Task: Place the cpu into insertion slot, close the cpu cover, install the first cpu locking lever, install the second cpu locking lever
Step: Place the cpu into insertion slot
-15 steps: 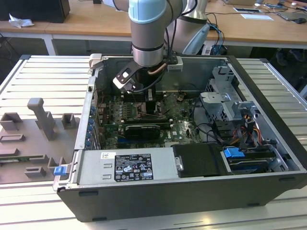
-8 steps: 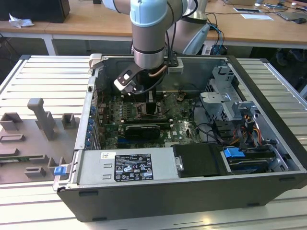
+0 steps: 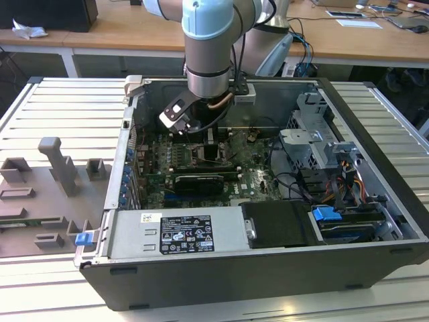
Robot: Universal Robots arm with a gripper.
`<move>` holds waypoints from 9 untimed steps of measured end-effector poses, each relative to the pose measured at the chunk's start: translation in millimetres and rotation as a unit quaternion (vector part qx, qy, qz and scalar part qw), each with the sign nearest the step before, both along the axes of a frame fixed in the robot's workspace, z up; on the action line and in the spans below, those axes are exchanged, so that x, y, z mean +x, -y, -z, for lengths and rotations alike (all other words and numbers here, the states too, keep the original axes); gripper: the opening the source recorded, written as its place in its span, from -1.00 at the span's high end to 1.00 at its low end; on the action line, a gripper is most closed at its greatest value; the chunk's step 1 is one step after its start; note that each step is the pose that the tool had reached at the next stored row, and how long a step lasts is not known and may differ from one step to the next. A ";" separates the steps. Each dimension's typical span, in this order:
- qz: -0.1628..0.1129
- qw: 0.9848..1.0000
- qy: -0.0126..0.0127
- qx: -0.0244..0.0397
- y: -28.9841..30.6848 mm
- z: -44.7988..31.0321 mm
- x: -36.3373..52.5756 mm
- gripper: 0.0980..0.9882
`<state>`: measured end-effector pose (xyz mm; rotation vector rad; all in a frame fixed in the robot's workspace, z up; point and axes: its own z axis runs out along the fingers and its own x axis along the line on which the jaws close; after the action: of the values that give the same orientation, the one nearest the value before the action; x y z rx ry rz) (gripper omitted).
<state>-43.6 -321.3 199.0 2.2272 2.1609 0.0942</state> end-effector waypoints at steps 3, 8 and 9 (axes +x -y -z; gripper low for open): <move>0.000 1.000 0.000 0.000 0.0 0.2 0.0 0.00; 0.000 1.000 0.000 0.000 0.0 -0.9 0.0 0.00; 0.000 1.000 0.000 0.000 -0.1 -0.9 0.0 0.00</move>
<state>-43.6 -321.3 199.9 2.2273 2.1608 0.0946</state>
